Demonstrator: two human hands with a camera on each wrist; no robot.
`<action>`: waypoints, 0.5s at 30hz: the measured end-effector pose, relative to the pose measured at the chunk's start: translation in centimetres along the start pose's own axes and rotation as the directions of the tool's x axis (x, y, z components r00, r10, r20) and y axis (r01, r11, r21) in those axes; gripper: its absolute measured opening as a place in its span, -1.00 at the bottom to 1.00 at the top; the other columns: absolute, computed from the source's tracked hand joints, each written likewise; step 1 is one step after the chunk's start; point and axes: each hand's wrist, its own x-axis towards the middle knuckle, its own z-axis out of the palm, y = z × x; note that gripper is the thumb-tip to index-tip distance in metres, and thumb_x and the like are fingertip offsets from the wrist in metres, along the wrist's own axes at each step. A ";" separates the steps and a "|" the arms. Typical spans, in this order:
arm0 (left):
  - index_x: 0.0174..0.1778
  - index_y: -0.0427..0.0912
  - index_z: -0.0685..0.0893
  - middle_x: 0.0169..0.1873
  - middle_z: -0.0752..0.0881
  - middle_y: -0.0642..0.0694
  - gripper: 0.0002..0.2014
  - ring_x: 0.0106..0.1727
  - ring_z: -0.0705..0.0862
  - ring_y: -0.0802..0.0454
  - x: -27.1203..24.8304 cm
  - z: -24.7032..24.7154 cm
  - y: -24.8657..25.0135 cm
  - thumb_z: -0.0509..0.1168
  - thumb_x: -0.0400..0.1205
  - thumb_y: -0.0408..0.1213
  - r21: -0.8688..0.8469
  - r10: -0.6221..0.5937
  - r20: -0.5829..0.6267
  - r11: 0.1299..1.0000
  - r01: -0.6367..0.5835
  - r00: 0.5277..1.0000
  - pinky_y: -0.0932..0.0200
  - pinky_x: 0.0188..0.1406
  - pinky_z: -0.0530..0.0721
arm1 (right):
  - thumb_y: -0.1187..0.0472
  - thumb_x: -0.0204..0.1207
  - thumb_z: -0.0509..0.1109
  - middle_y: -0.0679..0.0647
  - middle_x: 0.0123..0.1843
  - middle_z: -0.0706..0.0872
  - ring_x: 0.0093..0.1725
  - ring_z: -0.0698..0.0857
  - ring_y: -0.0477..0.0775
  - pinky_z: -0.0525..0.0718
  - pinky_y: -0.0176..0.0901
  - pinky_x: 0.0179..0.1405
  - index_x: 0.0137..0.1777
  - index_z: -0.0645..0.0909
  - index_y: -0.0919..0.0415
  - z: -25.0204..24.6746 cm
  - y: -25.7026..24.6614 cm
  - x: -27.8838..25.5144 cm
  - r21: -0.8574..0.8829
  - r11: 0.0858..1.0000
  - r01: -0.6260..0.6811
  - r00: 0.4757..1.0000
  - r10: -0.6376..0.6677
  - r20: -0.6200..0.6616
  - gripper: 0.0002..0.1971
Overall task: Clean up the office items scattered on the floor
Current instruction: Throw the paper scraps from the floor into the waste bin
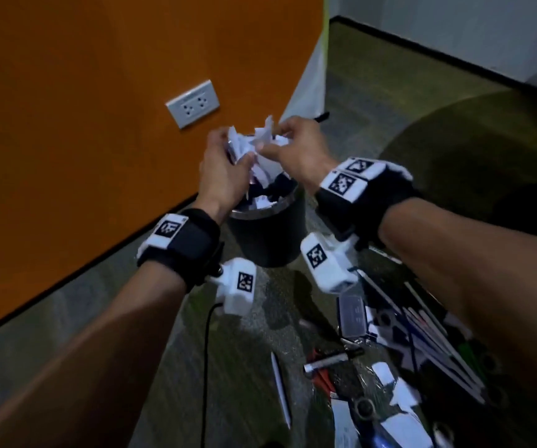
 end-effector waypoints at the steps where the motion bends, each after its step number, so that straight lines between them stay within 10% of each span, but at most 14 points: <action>1: 0.53 -0.02 0.35 0.36 0.58 -0.05 -0.43 0.30 0.63 -0.03 0.1 0.3 0.1 0.37 0.62 -0.08 0.004 -0.028 0.050 1.000 0.028 0.998 -0.15 0.33 0.63 | 0.03 0.37 0.63 0.09 0.16 0.72 0.17 0.68 0.06 0.66 -0.05 0.19 0.26 0.63 0.21 -0.2 -0.1 0.2 -0.015 1.000 -0.013 0.999 0.014 0.030 -0.50; 5: 0.52 0.02 0.42 0.45 0.52 -0.06 -0.52 0.43 0.52 -0.01 -1.9 0.0 0.3 0.30 0.66 -0.10 0.141 0.113 -0.020 0.984 -0.109 0.993 -0.07 0.46 0.53 | 0.13 0.46 0.55 0.08 0.13 0.74 0.14 0.72 0.03 0.71 -0.02 0.24 0.22 0.66 0.20 -3.7 1.1 -0.4 -0.098 0.993 0.070 0.997 -0.068 0.021 -0.64; 9: 0.22 -0.14 0.65 0.13 0.69 -0.09 -0.76 0.14 0.65 0.08 -7.3 1.6 0.9 0.25 0.66 -0.22 0.065 0.350 -0.076 0.936 -0.346 0.934 0.38 0.13 0.56 | 0.30 0.50 0.47 0.06 -0.25 0.72 -0.20 0.68 -0.03 0.67 -0.10 -0.10 -0.18 0.68 0.10 -9.1 5.6 -5.4 -0.117 0.990 0.084 0.993 -0.072 0.098 -0.91; 15: -0.06 -0.11 0.74 -0.31 0.75 -0.08 -0.82 -0.27 0.71 -0.07 -17.1 13.0 -4.3 0.24 0.55 -0.25 -0.056 0.228 0.453 0.972 -0.228 0.862 -0.04 -0.17 0.74 | 0.33 0.57 0.42 0.11 -0.35 0.74 -0.38 0.69 -0.09 0.69 -0.12 -0.31 -0.16 0.73 0.33 -15.2 19.5 -15.9 -0.354 0.924 -0.141 0.889 0.276 0.366 -0.89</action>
